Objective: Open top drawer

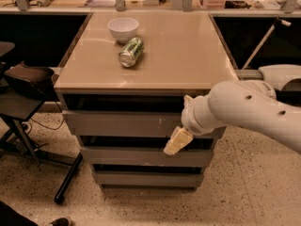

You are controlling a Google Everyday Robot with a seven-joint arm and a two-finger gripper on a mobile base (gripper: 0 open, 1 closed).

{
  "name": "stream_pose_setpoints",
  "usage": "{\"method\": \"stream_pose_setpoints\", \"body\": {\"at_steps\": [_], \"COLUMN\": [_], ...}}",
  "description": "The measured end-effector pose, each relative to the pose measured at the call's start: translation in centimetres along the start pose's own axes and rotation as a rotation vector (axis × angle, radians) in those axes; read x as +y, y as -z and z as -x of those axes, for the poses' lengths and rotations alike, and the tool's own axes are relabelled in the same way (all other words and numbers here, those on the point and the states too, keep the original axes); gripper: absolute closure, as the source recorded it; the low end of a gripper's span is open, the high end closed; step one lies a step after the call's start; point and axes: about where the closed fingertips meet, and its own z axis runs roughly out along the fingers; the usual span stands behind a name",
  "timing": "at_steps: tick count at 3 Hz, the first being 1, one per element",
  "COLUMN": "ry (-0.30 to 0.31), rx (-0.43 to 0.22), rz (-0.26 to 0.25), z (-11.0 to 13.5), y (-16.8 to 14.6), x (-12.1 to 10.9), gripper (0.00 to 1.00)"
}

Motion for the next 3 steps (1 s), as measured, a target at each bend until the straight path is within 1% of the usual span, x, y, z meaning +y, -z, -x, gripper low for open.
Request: {"method": "stream_pose_setpoints", "body": {"at_steps": [1, 3], "ry": [-0.057, -0.057], "rx": [0.039, 0.036], "rz": [-0.021, -0.028], "z": [-4.53, -4.37], "y": [-3.35, -3.28], "x": [0.37, 0.26], "gripper": [0.0, 0.0]}}
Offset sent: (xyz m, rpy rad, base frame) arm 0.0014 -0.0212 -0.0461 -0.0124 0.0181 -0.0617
